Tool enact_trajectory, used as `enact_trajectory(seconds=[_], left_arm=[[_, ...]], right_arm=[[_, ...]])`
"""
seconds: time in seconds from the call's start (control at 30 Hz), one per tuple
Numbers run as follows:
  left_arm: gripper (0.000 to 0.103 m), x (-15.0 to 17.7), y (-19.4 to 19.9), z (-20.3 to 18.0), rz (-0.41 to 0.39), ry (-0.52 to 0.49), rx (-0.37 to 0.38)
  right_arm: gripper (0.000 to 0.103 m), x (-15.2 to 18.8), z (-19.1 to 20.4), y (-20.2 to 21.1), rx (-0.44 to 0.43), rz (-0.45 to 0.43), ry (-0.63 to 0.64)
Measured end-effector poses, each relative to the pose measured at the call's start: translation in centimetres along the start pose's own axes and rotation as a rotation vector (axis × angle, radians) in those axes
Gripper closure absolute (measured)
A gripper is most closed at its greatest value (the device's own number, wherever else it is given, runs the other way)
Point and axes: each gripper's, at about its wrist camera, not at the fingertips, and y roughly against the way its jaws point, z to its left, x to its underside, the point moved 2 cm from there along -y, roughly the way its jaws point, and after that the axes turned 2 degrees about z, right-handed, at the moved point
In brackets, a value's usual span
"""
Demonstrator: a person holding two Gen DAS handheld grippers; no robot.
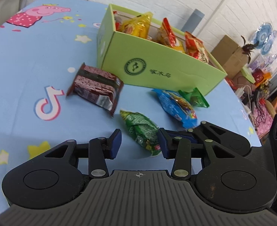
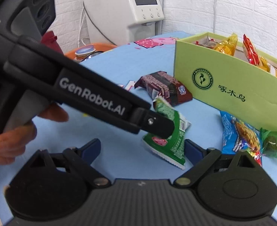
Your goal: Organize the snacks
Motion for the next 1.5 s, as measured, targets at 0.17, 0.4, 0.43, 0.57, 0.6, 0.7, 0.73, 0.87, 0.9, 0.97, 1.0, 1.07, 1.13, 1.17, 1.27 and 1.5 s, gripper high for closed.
enact_trajectory(seconds=[0.17,0.4,0.43,0.57,0.6,0.7,0.73,0.87,0.9,0.97,1.0,1.07,1.13,1.17,1.27,1.5], left_arm=[[0.081,1.6,0.3,-1.1,0.03,-0.025,0.012],[0.08,3.3,1.0,-1.0,0.036,-0.01,0.026],[0.08,3.4,1.2,-1.1,0.034,-0.009,0.028],[0.075,3.1,2.1,-1.2,0.015,-0.02,0.029],[0.071,3.0,2.4,-1.2,0.005,-0.025,0.025],[0.06,2.4,3.4,-0.6,-0.03,-0.011,0.034],[0.053,2.1,3.7,-0.3,-0.042,0.003,0.046],[0.051,0.6,3.6,0.6,-0.052,0.035,0.064],[0.053,0.1,3.3,0.6,-0.051,0.026,0.059],[0.06,-0.6,2.2,0.6,-0.028,0.021,0.058],[0.062,-0.8,1.6,0.6,-0.011,0.023,0.066],[0.074,-1.1,0.3,0.5,0.024,0.009,0.094],[0.091,-0.9,-0.5,0.7,0.059,0.013,0.092],[0.092,-0.7,-0.6,0.8,0.062,0.012,0.091],[0.094,0.4,-0.1,0.9,0.071,0.016,0.104],[0.087,4.9,1.9,0.3,0.072,0.04,0.13]], right_arm=[[0.01,0.5,1.2,0.9,-0.041,-0.012,-0.025],[0.009,2.2,2.4,2.2,-0.004,-0.01,-0.027],[0.009,2.5,2.4,2.4,0.0,-0.015,-0.034],[0.009,2.5,1.7,3.4,0.028,-0.049,-0.062],[0.009,2.3,1.5,3.1,0.038,-0.054,-0.07],[0.009,2.2,0.7,3.3,0.063,-0.065,-0.103],[0.009,2.2,0.5,3.4,0.064,-0.068,-0.115],[0.009,2.0,0.3,2.9,0.052,-0.065,-0.139],[0.009,1.7,0.3,2.4,0.049,-0.062,-0.139],[0.009,1.4,0.1,1.6,0.035,-0.054,-0.143],[0.009,1.2,0.1,1.3,0.027,-0.049,-0.145],[0.009,0.9,0.3,0.6,0.0,-0.038,-0.135],[0.009,0.7,0.5,0.0,-0.033,-0.018,-0.126],[0.009,0.7,0.8,0.0,-0.015,-0.018,-0.105],[0.009,1.0,1.3,0.4,-0.039,-0.011,-0.085],[0.009,3.2,3.0,3.2,-0.08,-0.022,-0.079]])
